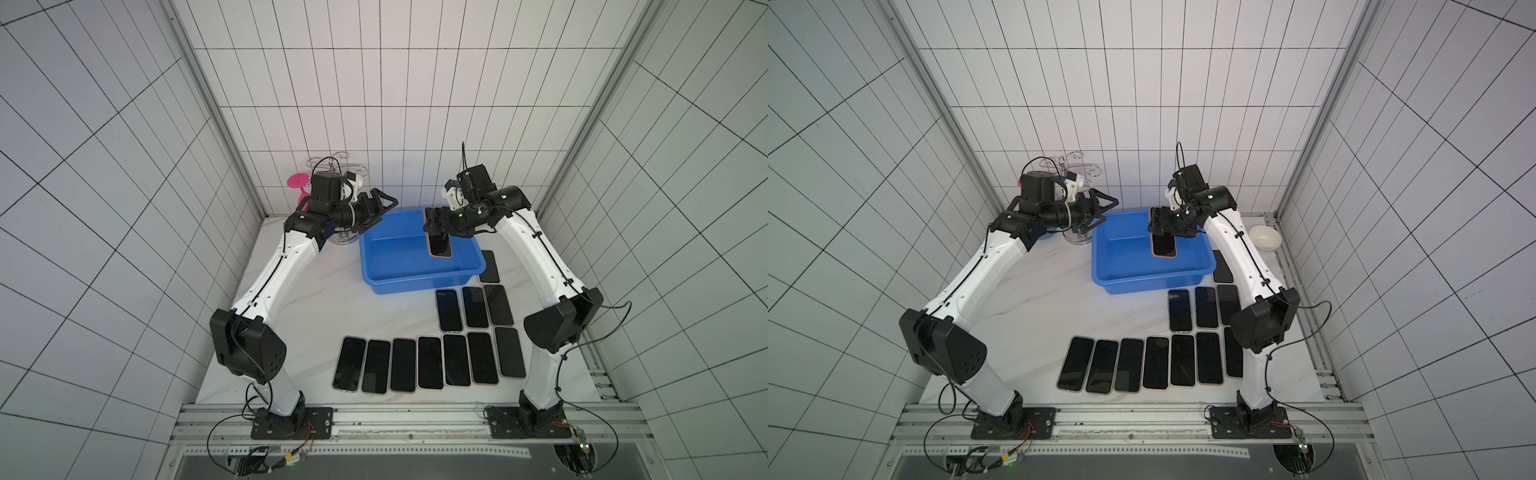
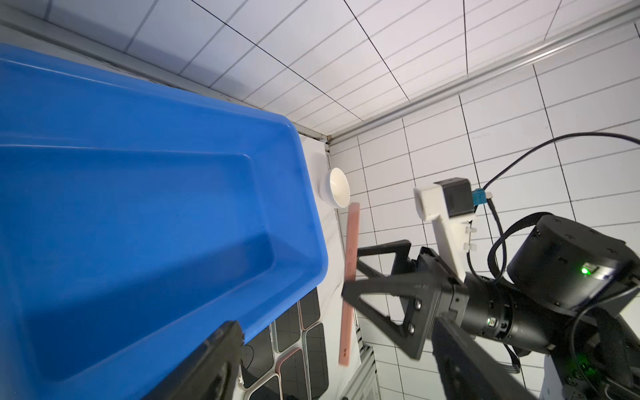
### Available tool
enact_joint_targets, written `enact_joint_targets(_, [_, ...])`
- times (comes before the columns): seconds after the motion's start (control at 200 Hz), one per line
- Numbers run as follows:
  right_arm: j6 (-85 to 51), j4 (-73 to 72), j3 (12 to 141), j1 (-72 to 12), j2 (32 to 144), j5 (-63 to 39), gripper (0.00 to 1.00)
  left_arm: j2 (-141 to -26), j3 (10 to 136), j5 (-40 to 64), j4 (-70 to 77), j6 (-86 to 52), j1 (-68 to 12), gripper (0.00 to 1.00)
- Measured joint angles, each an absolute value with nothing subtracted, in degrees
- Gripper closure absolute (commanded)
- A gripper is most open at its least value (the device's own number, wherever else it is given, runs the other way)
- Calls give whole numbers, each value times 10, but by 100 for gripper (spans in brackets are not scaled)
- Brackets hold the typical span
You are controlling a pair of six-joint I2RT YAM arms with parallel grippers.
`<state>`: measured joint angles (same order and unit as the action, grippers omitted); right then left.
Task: Take the phone out of the storage box
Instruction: Pick up the phone from the storage box.
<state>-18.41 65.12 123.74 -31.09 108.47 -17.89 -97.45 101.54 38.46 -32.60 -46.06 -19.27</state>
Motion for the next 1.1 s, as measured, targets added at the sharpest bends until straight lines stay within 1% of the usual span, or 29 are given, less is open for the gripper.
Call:
enact_joint_targets(0.12, [-184, 659, 1185, -338, 1044, -192, 52, -993, 1032, 392, -355, -447, -221, 11])
enact_joint_targets(0.21, [-185, 661, 1159, -348, 1021, -197, 52, -999, 1032, 395, -378, -439, -237, 16])
enact_joint_targets(0.46, [-191, 659, 1136, -361, 995, -200, 53, -1004, 1018, 396, -418, -415, -255, 16])
enact_joint_targets(0.535, [-192, 658, 1133, -370, 995, -202, 53, -1004, 1013, 397, -424, -413, -259, 18])
enact_joint_targets(0.595, [-192, 659, 1133, -378, 995, -204, 53, -1004, 1011, 400, -427, -409, -261, 25])
enact_joint_targets(0.695, [-192, 659, 1133, -387, 995, -204, 53, -1004, 1005, 409, -427, -401, -267, 41])
enact_joint_targets(0.905, [-196, 661, 1124, -391, 996, -208, 53, -1004, 977, 439, -421, -404, -271, 82])
enact_joint_targets(0.94, [-197, 661, 1121, -392, 997, -208, 50, -1004, 977, 445, -420, -404, -272, 87])
enact_joint_targets(0.995, [-200, 662, 1118, -392, 997, -210, 39, -1004, 976, 457, -414, -402, -272, 95])
enact_joint_targets(1.045, [-201, 663, 1118, -393, 997, -211, 26, -1004, 976, 462, -413, -403, -270, 99])
enact_joint_targets(1.1, [-202, 661, 1118, -393, 997, -212, 7, -1004, 971, 470, -409, -407, -266, 100])
